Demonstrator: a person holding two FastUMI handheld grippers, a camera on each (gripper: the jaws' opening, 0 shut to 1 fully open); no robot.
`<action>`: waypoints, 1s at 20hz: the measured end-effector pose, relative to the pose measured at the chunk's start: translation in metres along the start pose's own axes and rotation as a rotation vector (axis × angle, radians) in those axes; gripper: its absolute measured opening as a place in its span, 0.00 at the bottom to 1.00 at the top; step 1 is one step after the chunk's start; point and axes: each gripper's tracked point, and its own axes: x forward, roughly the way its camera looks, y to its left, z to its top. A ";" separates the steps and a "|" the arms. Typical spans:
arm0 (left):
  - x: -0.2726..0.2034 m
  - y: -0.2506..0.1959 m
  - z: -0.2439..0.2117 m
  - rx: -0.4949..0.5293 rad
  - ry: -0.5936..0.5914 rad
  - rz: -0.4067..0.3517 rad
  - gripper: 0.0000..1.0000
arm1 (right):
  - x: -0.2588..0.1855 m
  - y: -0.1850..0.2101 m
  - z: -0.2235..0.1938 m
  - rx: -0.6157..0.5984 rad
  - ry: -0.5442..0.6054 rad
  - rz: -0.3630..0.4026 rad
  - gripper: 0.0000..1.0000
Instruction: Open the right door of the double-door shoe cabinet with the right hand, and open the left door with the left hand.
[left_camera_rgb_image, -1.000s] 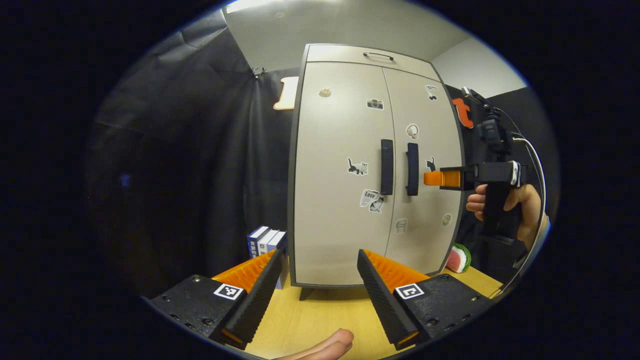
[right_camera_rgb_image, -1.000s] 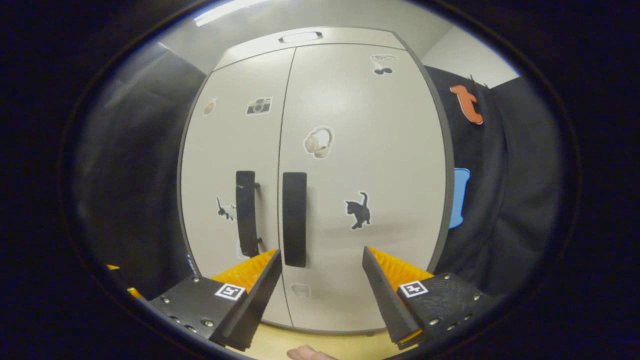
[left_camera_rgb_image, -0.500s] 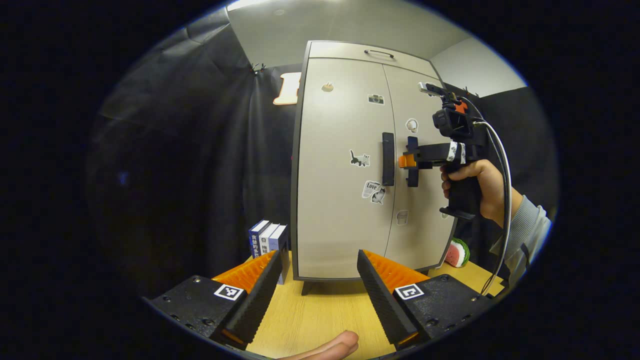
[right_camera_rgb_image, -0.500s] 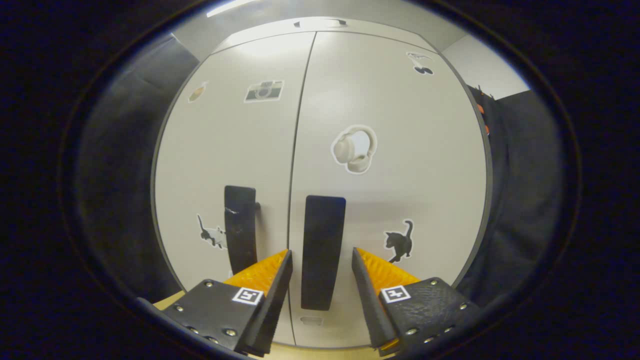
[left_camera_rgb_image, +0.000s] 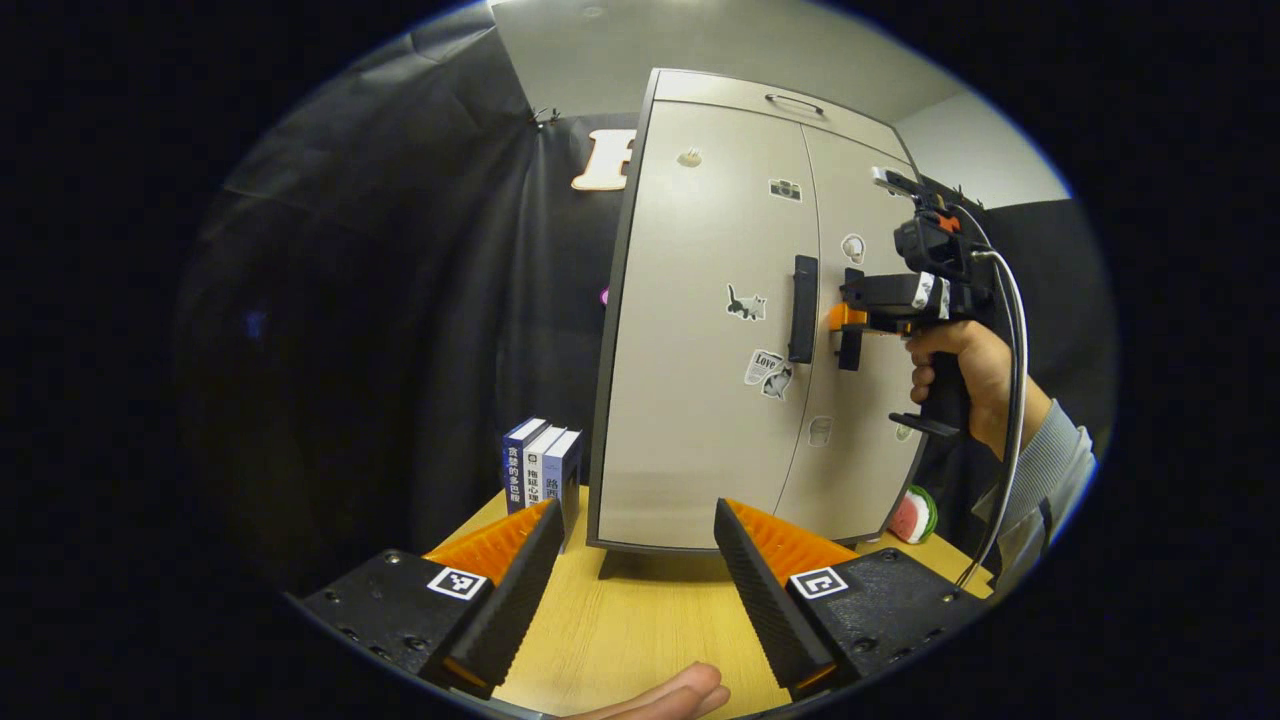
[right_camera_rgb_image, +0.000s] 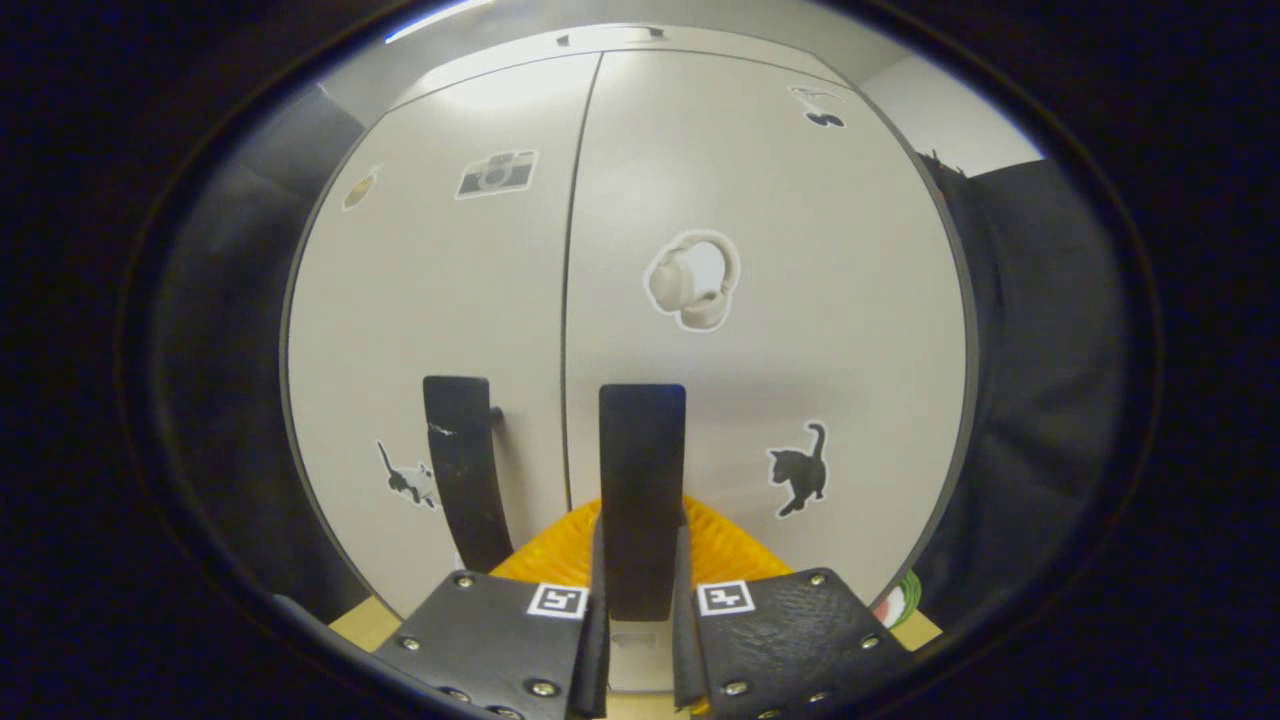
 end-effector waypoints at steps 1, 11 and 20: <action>-0.003 0.002 0.002 0.005 -0.007 0.008 0.95 | 0.000 -0.001 0.000 -0.018 0.005 0.008 0.17; -0.025 -0.014 0.013 0.052 -0.045 0.027 0.95 | -0.045 -0.008 0.002 0.016 0.007 0.192 0.17; -0.034 -0.057 0.018 0.115 -0.066 -0.009 0.95 | -0.103 -0.039 0.000 0.032 0.030 0.276 0.17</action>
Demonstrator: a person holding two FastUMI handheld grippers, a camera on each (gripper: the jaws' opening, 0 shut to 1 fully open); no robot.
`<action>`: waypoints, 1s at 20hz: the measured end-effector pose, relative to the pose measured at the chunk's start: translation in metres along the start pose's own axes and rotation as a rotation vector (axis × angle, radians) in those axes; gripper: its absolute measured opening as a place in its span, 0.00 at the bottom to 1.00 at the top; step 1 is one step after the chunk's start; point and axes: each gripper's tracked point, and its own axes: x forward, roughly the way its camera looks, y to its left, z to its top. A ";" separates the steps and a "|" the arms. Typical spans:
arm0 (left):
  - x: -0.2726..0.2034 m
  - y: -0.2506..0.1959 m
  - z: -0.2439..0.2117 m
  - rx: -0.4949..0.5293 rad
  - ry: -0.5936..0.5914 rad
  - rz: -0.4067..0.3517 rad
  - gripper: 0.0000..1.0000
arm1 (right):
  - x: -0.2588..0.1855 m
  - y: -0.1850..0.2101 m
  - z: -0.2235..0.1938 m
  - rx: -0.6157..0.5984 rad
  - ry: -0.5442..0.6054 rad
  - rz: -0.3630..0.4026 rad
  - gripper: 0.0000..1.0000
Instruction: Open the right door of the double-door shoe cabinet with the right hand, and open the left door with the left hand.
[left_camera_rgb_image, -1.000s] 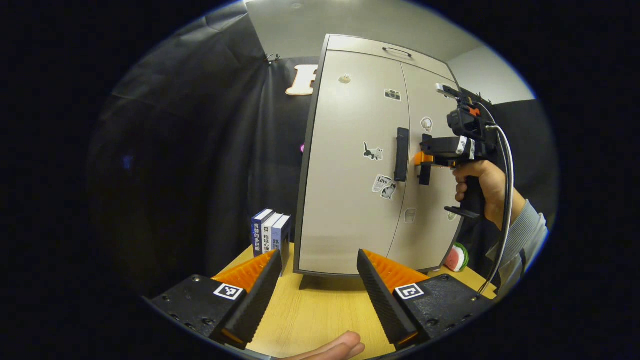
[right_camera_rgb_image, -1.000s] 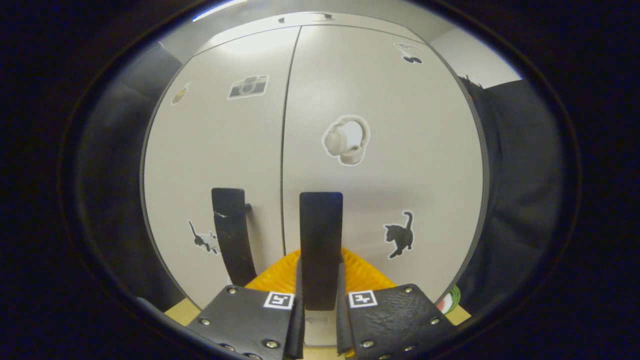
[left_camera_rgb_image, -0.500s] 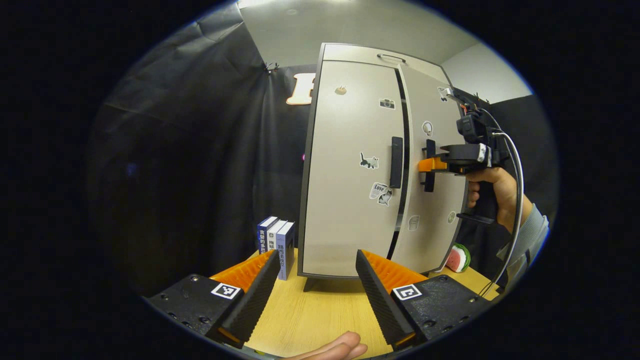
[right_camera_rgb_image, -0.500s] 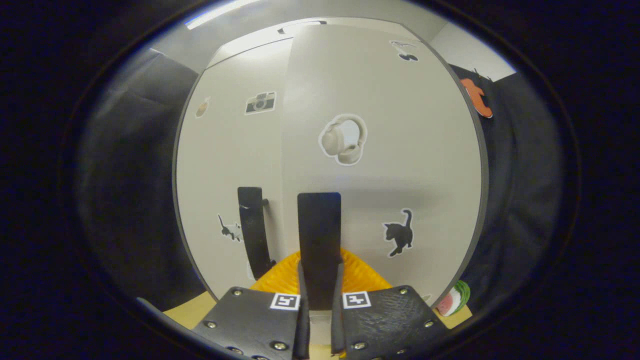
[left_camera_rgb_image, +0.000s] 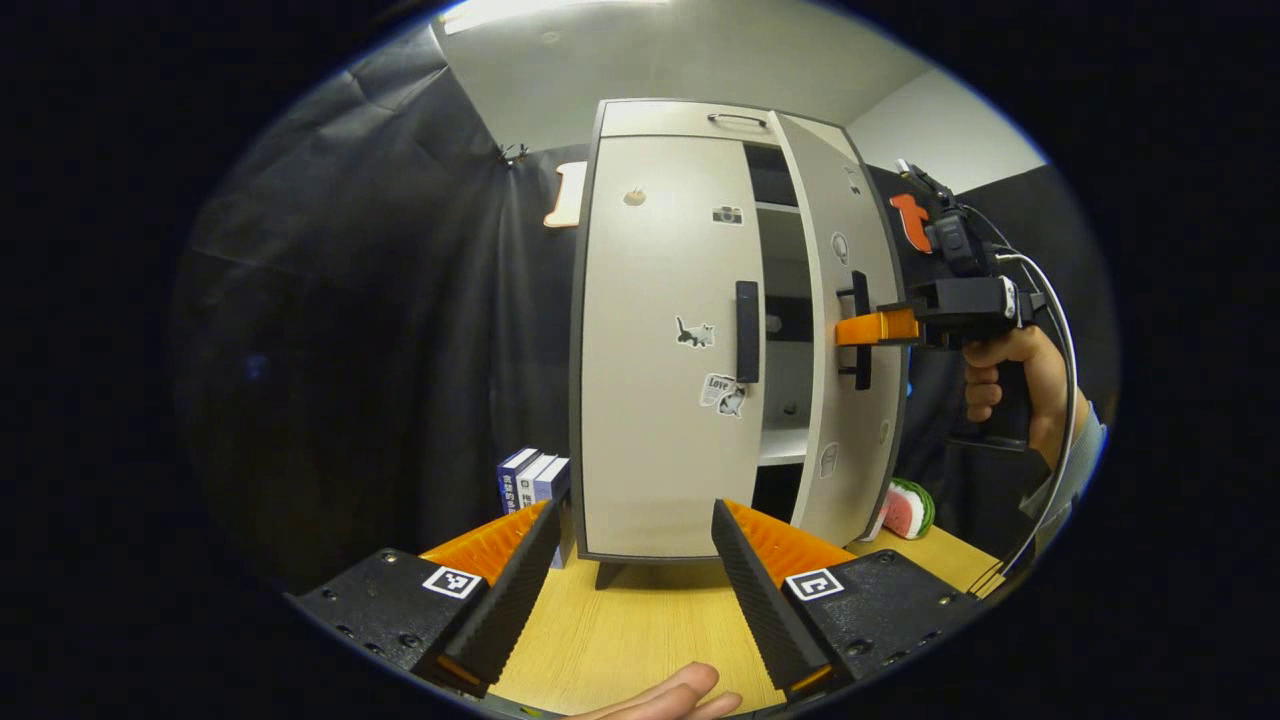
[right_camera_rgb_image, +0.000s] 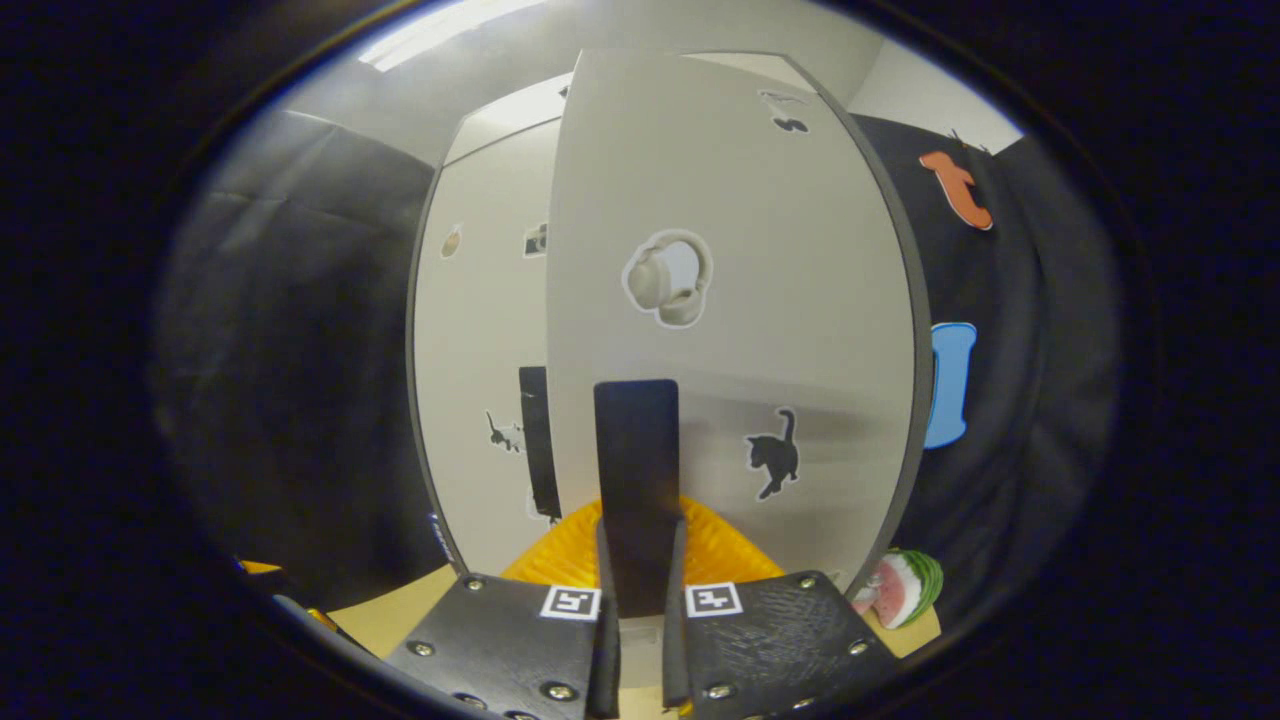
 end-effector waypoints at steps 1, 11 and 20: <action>0.000 -0.004 -0.001 0.002 0.003 -0.003 0.90 | -0.006 -0.002 0.000 0.000 0.002 0.008 0.17; 0.000 -0.050 0.001 0.021 0.009 -0.078 0.95 | -0.061 -0.040 0.003 0.017 0.009 0.038 0.16; 0.007 -0.069 -0.010 0.038 0.033 -0.127 0.95 | -0.088 -0.071 0.006 -0.015 -0.001 -0.011 0.16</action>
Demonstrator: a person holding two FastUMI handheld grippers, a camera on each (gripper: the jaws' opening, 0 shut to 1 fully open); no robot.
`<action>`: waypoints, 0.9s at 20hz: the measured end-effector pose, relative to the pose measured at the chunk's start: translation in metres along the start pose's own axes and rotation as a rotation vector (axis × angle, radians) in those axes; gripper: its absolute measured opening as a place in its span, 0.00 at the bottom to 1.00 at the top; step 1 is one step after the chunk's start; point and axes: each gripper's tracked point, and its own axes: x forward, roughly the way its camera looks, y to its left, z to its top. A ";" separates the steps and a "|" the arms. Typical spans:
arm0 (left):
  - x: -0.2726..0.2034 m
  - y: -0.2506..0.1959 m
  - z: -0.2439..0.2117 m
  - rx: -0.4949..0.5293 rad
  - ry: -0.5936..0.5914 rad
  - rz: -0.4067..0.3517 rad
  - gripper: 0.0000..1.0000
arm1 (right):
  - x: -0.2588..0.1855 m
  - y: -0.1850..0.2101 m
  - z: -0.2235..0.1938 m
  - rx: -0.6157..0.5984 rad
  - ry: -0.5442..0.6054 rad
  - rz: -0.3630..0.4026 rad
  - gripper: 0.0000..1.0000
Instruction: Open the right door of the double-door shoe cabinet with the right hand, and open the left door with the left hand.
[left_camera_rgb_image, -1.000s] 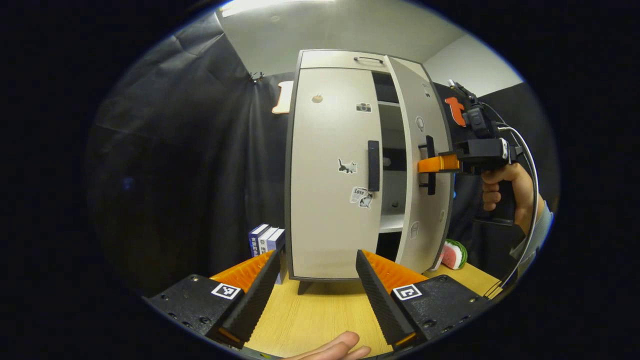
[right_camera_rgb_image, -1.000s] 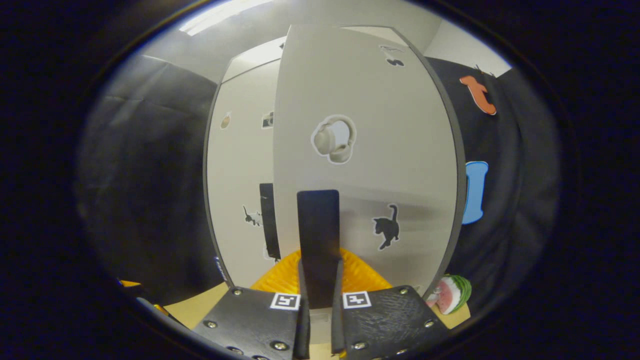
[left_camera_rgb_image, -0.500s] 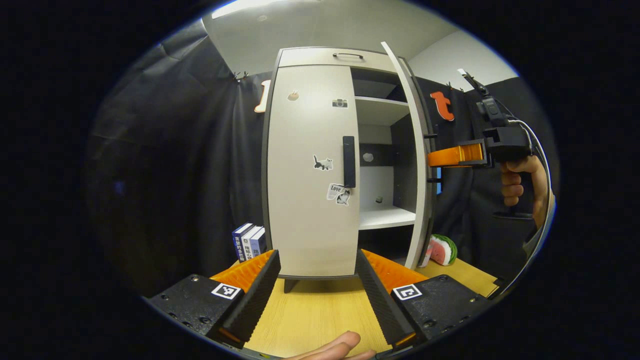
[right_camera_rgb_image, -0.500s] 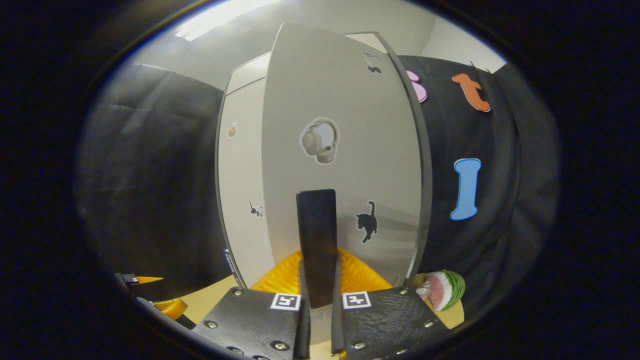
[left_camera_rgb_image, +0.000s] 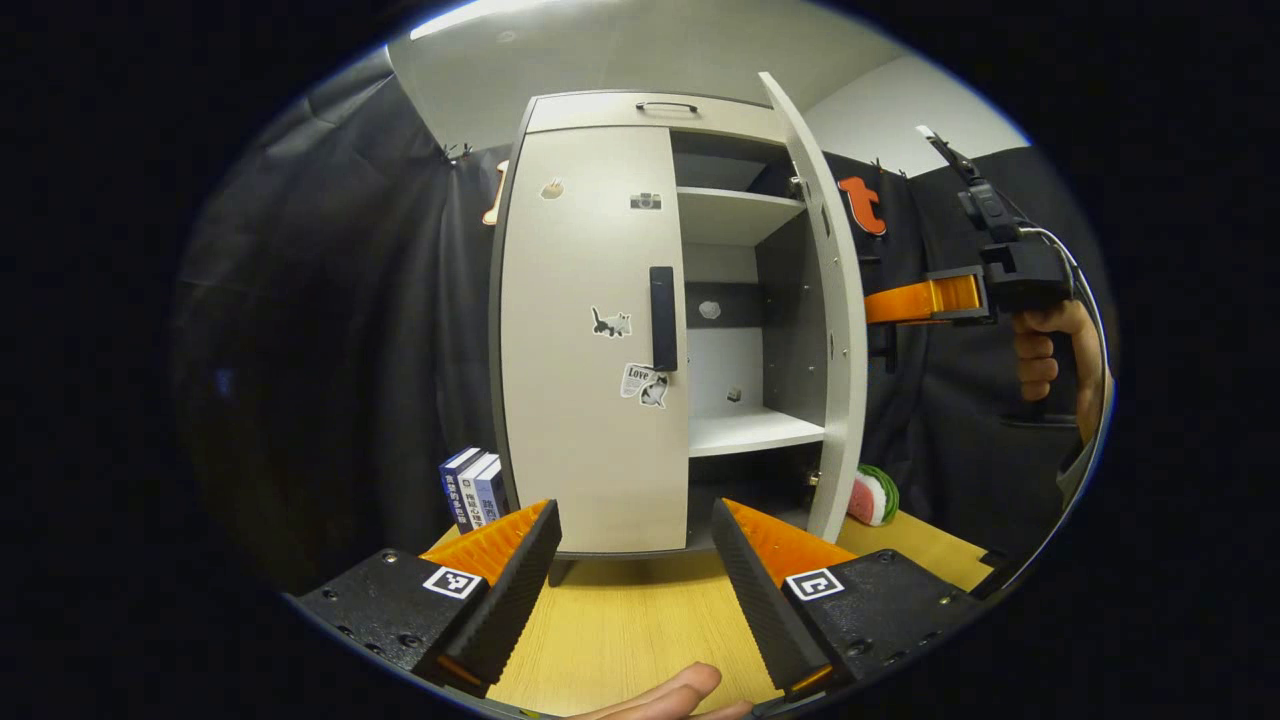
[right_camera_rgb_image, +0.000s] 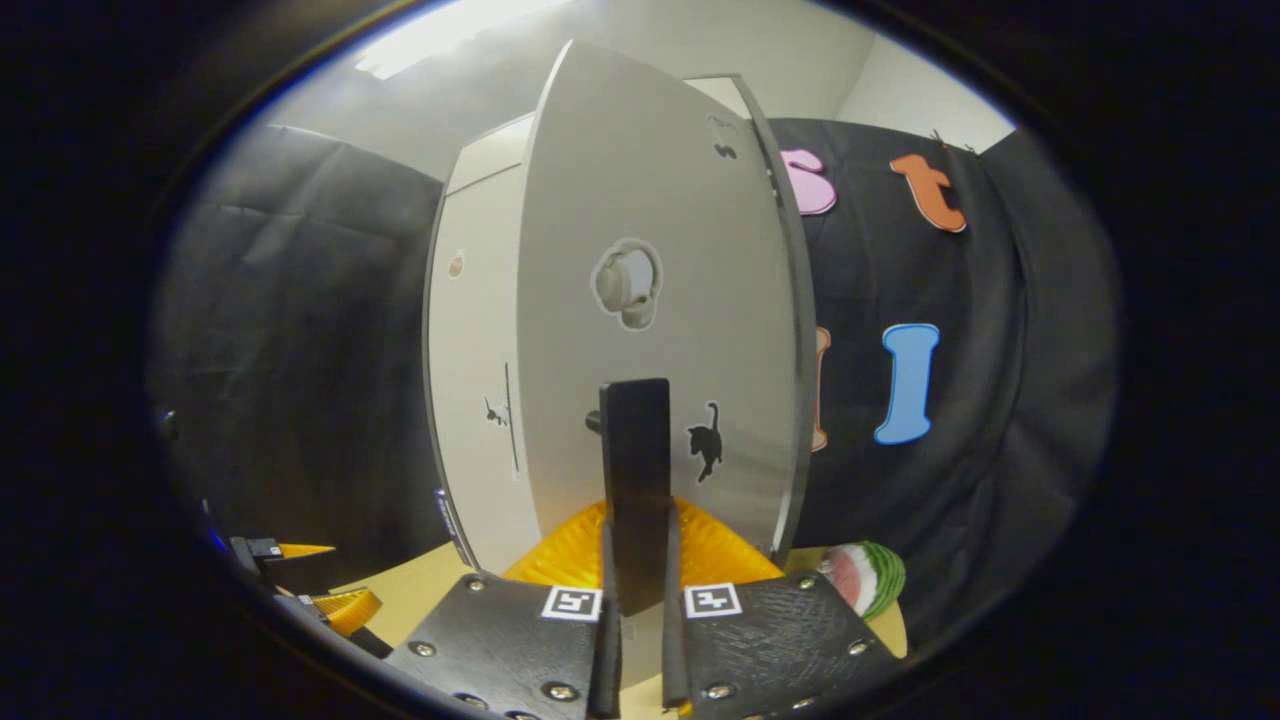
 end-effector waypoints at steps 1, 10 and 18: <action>0.002 -0.001 -0.003 -0.004 0.004 -0.008 0.95 | -0.004 -0.007 0.001 -0.010 -0.001 -0.010 0.16; 0.021 -0.013 -0.021 -0.018 0.039 -0.035 0.95 | -0.039 -0.122 0.011 -0.044 -0.030 -0.270 0.02; 0.027 -0.016 -0.026 -0.004 0.052 -0.028 0.95 | -0.038 -0.114 0.007 0.037 -0.037 -0.098 0.02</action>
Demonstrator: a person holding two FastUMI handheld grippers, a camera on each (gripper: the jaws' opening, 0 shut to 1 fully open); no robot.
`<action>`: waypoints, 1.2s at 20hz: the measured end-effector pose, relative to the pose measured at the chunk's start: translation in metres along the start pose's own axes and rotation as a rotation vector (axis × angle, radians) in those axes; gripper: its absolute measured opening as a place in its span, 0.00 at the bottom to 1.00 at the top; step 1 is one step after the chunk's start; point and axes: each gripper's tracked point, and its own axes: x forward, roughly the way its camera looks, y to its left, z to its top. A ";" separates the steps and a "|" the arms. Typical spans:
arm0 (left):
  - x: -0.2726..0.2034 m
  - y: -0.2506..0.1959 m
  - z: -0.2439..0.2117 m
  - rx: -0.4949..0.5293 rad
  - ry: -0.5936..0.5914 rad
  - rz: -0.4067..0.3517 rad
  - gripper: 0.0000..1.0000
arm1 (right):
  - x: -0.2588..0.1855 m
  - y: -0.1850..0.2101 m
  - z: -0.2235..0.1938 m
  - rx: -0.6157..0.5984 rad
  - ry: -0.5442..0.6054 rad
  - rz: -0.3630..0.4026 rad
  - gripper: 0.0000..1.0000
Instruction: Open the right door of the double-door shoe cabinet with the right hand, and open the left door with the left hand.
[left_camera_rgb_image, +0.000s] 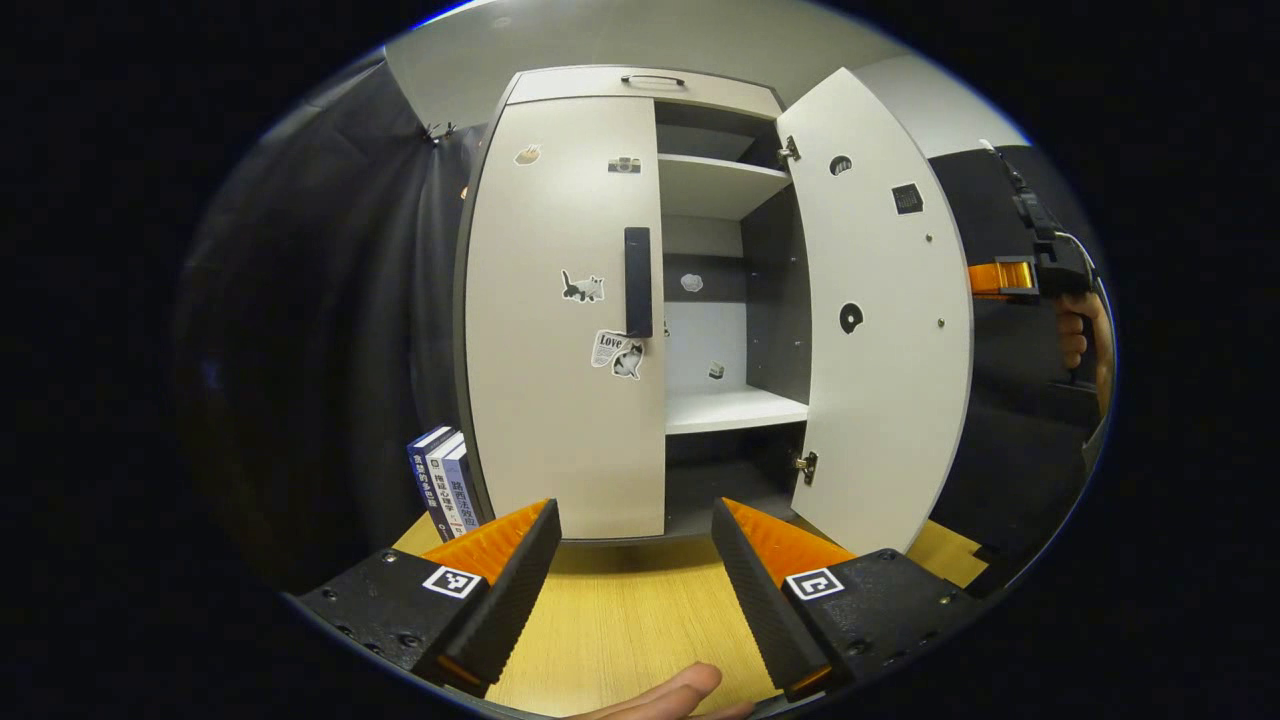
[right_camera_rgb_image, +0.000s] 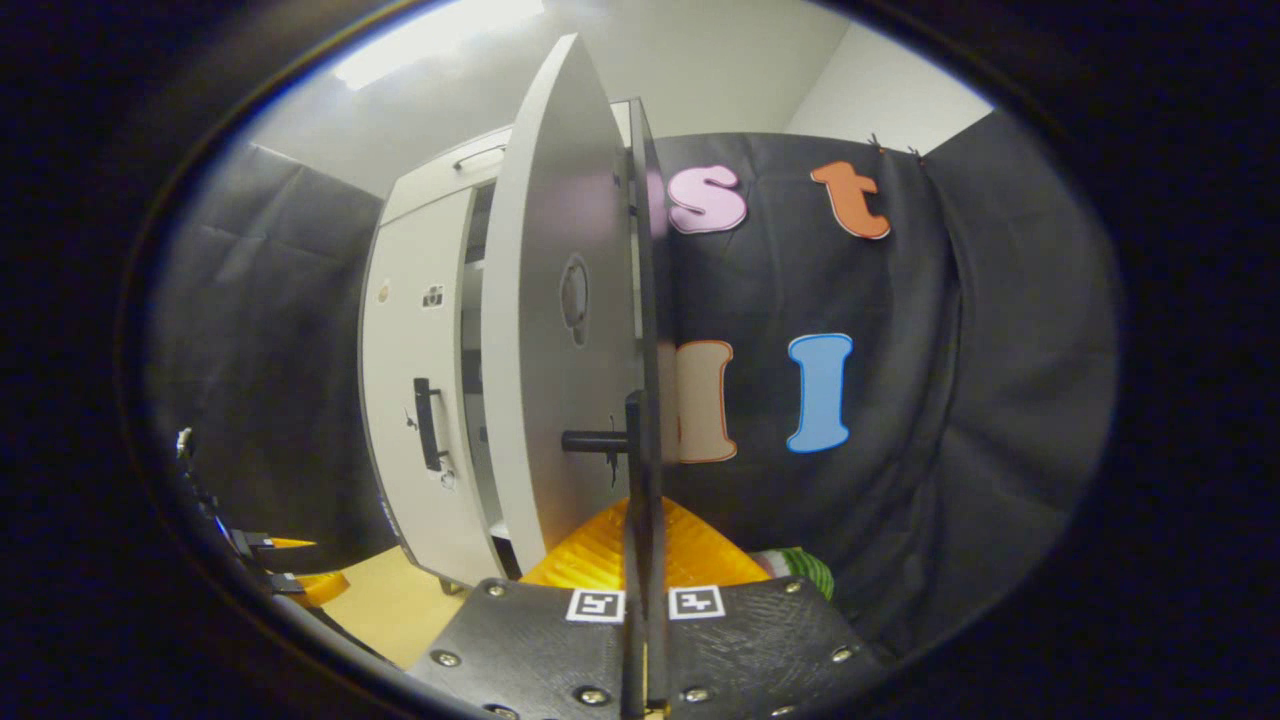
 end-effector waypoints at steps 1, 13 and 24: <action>0.000 0.001 -0.001 0.003 0.002 0.005 0.95 | 0.001 0.000 0.001 0.006 -0.002 0.001 0.02; 0.034 0.017 0.031 -0.049 -0.021 -0.002 0.95 | -0.032 -0.015 -0.012 -0.082 -0.019 -0.079 0.13; 0.111 0.022 0.107 -0.141 -0.107 -0.028 0.95 | -0.136 -0.017 -0.027 -0.070 -0.161 -0.228 1.00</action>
